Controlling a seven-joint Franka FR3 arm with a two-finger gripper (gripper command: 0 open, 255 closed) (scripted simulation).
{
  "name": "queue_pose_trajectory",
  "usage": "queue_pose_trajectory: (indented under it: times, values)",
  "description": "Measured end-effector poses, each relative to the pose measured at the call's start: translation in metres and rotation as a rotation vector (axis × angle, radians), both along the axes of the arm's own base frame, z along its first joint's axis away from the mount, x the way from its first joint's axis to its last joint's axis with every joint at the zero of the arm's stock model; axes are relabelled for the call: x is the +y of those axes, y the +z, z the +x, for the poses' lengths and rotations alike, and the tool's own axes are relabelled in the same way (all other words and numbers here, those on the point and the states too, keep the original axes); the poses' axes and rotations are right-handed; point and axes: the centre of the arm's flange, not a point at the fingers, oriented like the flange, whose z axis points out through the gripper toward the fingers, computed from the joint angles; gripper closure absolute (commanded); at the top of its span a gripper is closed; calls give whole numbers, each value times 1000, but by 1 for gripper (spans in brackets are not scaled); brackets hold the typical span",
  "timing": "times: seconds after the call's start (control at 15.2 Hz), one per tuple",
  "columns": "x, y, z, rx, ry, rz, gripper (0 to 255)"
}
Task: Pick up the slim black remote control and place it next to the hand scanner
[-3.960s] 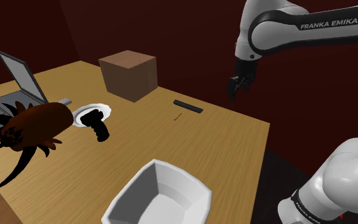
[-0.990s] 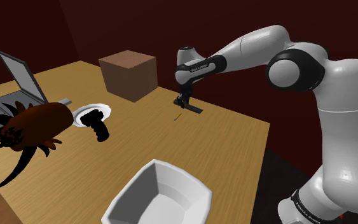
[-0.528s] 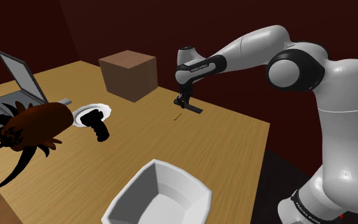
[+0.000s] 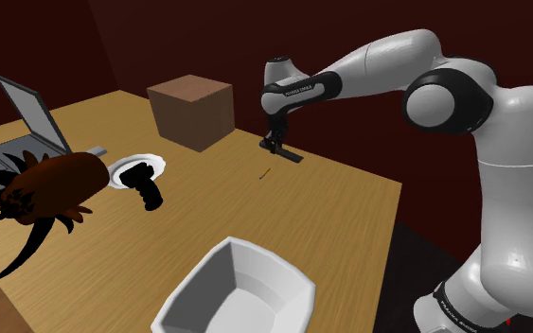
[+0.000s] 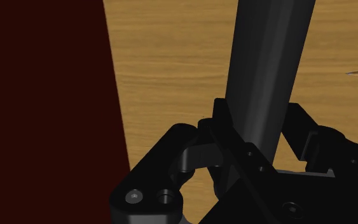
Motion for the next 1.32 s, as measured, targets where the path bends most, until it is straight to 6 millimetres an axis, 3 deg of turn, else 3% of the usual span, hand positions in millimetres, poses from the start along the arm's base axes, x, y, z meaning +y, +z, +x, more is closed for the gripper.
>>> queue_pose_trajectory:
  times: [1.32]
  values:
    - [1,106,-1,0,0,0,255]
